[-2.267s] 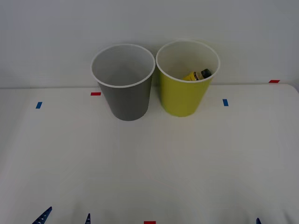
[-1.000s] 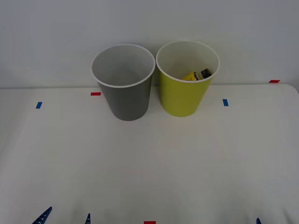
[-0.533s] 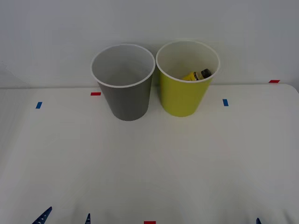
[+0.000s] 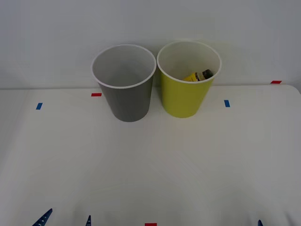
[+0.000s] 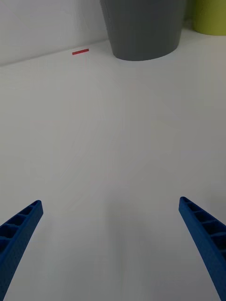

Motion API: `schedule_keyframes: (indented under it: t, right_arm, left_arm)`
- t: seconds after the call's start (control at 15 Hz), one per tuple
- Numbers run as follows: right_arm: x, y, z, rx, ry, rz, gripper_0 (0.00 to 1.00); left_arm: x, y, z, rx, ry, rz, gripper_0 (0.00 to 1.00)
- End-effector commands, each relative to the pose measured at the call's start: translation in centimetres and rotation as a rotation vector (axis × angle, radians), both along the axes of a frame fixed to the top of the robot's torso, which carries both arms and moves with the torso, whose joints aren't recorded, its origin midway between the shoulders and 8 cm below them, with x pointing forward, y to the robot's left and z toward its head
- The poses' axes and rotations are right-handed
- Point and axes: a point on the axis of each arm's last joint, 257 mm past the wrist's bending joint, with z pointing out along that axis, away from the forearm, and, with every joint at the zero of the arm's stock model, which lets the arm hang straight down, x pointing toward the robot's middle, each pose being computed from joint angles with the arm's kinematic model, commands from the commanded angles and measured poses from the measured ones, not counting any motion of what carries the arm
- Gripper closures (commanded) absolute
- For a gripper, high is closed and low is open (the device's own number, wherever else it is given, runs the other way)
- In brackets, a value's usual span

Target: Put cans in the gray bin and PET bottles in the light green bin.

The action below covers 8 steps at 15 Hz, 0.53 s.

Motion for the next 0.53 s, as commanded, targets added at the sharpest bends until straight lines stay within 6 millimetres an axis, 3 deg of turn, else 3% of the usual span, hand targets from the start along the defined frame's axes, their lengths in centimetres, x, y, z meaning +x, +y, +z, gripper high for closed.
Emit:
schedule_keyframes:
  t: [0.07, 0.53]
  right_arm:
    - [0.0, 0.0, 0.0, 0.0, 0.0, 0.0, 0.0]
    - [0.0, 0.0, 0.0, 0.0, 0.0, 0.0, 0.0]
  left_arm:
    - [0.0, 0.0, 0.0, 0.0, 0.0, 0.0, 0.0]
    - [0.0, 0.0, 0.0, 0.0, 0.0, 0.0, 0.0]
